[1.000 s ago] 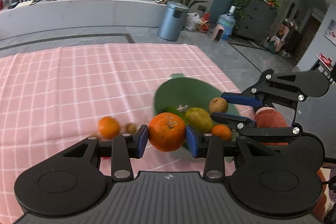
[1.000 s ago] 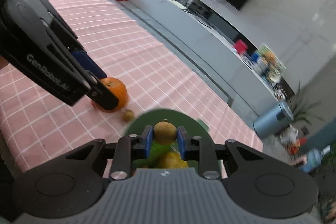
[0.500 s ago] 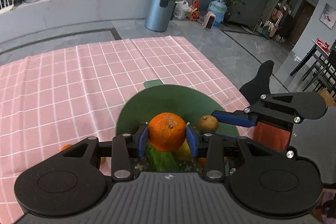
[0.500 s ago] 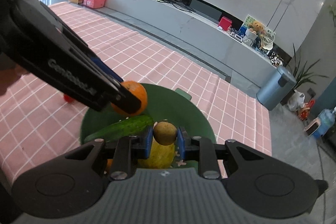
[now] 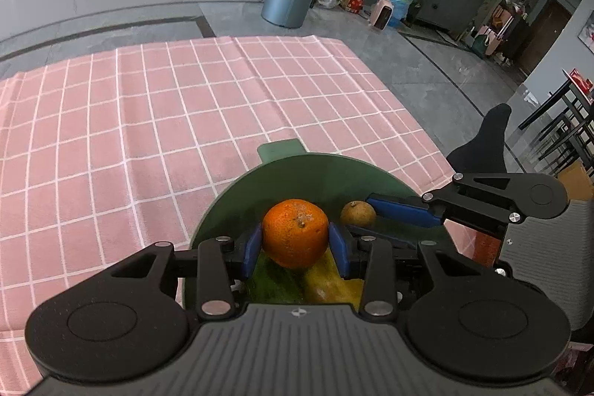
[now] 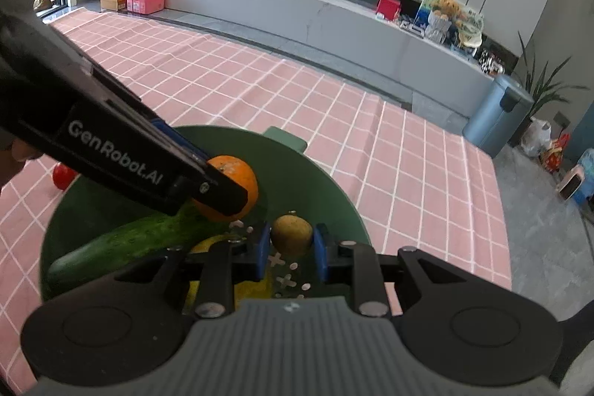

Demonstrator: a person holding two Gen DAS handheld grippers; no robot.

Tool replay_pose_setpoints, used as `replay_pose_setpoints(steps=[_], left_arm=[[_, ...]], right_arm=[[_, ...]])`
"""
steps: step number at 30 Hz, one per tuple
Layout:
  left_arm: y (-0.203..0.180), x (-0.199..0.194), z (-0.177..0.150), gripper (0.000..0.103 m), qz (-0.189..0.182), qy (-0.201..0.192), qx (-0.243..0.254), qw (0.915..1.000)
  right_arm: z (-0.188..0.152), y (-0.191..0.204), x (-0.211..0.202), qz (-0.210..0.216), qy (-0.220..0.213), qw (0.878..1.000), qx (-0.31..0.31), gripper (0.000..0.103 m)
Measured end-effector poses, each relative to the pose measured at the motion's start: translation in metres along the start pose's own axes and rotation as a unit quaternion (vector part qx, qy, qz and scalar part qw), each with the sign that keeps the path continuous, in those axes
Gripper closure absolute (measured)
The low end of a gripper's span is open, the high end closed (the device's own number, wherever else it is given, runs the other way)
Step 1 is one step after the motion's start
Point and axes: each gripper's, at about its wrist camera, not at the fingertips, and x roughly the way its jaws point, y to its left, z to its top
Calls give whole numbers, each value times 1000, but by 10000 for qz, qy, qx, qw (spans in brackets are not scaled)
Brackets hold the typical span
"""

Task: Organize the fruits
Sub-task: 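Open both tools to drop the orange and brown fruit into the colander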

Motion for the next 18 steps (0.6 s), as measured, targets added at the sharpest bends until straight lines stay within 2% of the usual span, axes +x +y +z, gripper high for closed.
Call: replay_pose_setpoints(steps=[9, 11, 14, 18], left_arm=[[4, 8, 3, 58, -114, 56, -99, 9999], [3, 6, 4, 53, -171, 30, -138, 9998], [1, 0, 5, 51, -135, -28, -125, 9998], [-3, -13, 4, 51, -151, -107, -43, 9998]], right_arm=[[1, -3, 16, 140, 140, 9997, 157, 82], [3, -4, 16, 151, 150, 9995, 219, 81], [4, -6, 16, 189, 167, 9991, 330, 80], [5, -4, 11, 94, 168, 9993, 327, 72]])
